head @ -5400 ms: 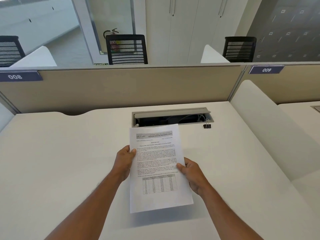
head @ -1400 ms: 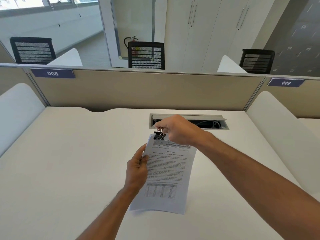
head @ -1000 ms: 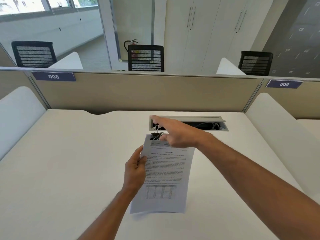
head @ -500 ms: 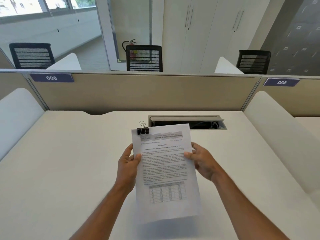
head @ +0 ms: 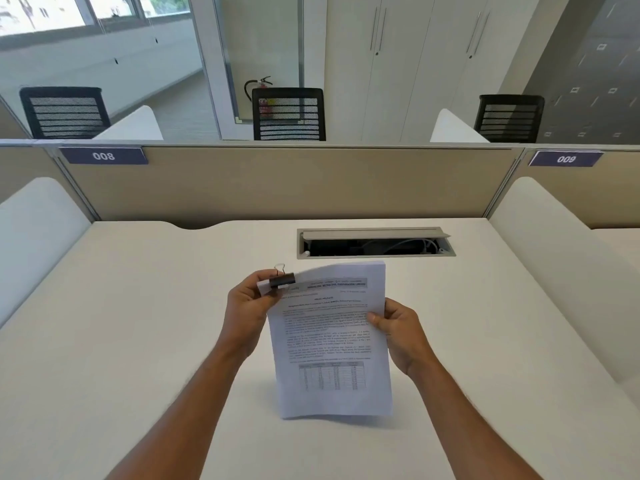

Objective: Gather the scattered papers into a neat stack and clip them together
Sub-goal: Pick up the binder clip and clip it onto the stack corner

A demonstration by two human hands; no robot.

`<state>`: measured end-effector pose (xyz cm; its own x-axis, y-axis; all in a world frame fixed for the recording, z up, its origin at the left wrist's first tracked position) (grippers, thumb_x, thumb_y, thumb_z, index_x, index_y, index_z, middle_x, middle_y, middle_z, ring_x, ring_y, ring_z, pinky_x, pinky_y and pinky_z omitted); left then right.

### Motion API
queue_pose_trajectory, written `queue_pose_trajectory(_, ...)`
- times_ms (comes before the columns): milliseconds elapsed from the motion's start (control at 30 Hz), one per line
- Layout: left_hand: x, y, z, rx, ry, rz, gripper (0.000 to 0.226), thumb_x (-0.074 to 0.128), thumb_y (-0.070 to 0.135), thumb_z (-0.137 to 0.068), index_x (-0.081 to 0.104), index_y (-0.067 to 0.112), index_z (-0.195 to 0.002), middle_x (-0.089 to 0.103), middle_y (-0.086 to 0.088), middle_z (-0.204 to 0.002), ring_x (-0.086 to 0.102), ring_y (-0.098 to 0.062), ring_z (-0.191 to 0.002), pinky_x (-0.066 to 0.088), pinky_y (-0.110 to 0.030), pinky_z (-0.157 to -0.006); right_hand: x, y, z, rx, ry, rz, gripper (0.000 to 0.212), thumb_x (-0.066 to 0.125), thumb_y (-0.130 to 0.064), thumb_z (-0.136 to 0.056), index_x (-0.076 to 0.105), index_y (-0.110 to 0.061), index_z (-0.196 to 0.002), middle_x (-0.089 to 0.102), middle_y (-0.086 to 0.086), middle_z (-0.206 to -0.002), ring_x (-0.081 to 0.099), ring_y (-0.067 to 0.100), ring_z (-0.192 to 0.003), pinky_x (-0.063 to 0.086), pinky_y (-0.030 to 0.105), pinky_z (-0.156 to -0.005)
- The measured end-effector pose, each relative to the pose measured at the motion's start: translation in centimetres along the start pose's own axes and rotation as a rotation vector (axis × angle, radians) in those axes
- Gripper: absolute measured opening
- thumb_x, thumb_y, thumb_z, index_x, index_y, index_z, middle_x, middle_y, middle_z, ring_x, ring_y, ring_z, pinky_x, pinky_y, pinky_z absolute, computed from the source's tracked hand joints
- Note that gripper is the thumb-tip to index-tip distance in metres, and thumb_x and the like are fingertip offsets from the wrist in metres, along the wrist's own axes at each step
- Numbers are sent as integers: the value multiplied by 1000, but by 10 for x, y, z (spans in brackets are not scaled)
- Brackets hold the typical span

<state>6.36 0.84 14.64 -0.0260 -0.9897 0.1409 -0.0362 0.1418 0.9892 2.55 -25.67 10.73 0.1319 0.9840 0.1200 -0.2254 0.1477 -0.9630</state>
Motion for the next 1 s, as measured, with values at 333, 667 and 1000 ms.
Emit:
queue_pose_trajectory(333,2,-19,27,162,-169,-46,39,61,-29,-78,78,6,-74,67,2,-138,43,-16,-146,32,-54,-119,-10,8,-3,22,95,-165,25,52,7,-90,75,0,-94,74,20,-100,70,27,-86,56,33,-69)
queue_pose_trajectory(667,-4,-28,18,-51,-94,-116,67,68,18,-95,35,32,-153,66,3,-138,65,-17,-124,56,-42,-98,-3,7,-13,34,84,-188,25,60,8,-92,76,-7,-106,77,14,-107,74,33,-97,59,48,-85)
queue_pose_trajectory(1000,-17,-80,41,-383,-170,7,39,68,13,-90,63,10,-129,73,-14,-124,70,-40,-113,53,-59,-99,4,-9,-40,144,127,-224,29,59,8,-93,71,-8,-114,77,14,-109,74,35,-98,61,46,-83)
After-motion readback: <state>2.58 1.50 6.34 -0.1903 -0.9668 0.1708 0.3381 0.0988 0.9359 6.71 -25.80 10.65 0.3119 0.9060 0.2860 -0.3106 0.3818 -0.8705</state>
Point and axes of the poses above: each hand's wrist, its own z-axis away from the middle knuckle, its own x-axis out of the palm, y = z × x, the point moved 3 cm from there along -z, towards the middle knuckle
